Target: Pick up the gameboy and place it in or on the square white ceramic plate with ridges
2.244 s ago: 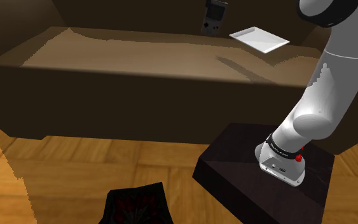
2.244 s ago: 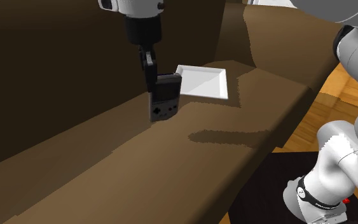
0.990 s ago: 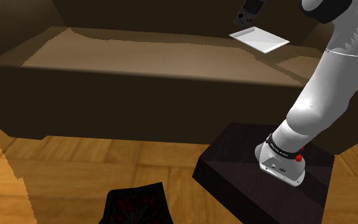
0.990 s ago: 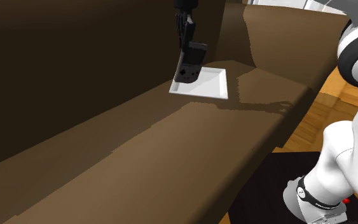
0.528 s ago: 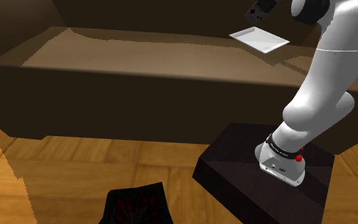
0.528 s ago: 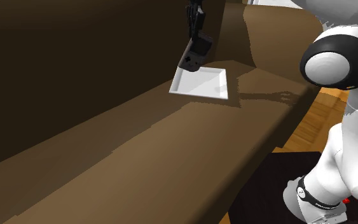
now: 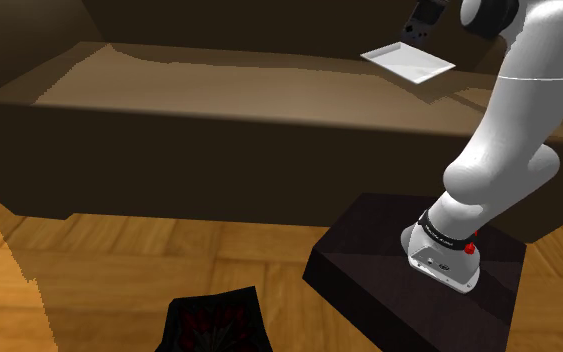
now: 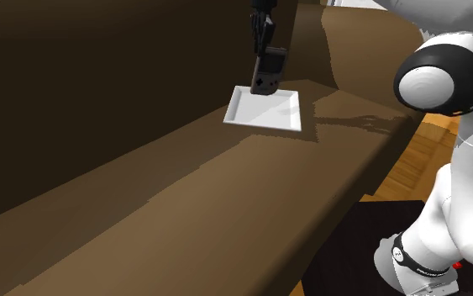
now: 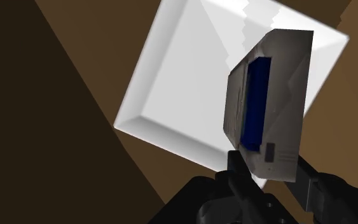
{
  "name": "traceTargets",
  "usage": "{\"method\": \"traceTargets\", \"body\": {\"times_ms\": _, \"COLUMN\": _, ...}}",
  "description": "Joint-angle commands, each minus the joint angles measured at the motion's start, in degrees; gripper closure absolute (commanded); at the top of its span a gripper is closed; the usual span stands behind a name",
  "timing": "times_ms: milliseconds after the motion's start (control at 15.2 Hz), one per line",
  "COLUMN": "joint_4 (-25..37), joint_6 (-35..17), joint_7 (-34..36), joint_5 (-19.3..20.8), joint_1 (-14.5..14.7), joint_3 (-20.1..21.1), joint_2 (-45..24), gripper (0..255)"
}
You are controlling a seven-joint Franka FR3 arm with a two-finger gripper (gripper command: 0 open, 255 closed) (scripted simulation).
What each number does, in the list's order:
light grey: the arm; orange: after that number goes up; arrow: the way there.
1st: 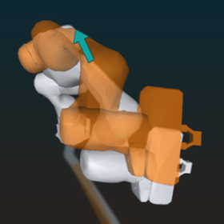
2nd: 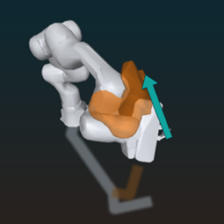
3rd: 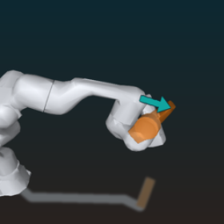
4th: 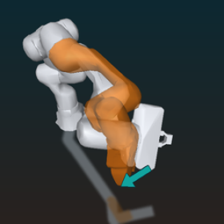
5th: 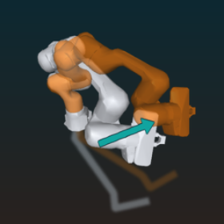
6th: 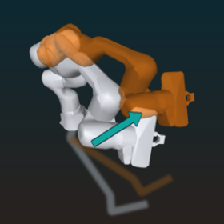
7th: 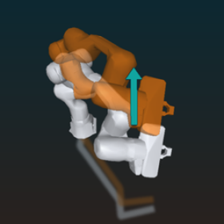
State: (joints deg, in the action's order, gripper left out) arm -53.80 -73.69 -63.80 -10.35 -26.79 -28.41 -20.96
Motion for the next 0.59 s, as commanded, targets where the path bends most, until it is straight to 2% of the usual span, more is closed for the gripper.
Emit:
{"method": "traceTargets", "body": {"times_ms": 0, "joint_4": -4.8, "joint_6": -2.9, "joint_7": 0.2, "joint_5": 1.1, "joint_1": 1.4, "joint_3": -0.1, "joint_2": 2.0, "gripper": 255}}
{"method": "traceTargets", "body": {"times_ms": 528, "joint_4": -17.9, "joint_6": -11.7, "joint_7": 0.9, "joint_5": 3.6, "joint_1": 4.1, "joint_3": 0.1, "joint_2": 6.7, "gripper": 255}}
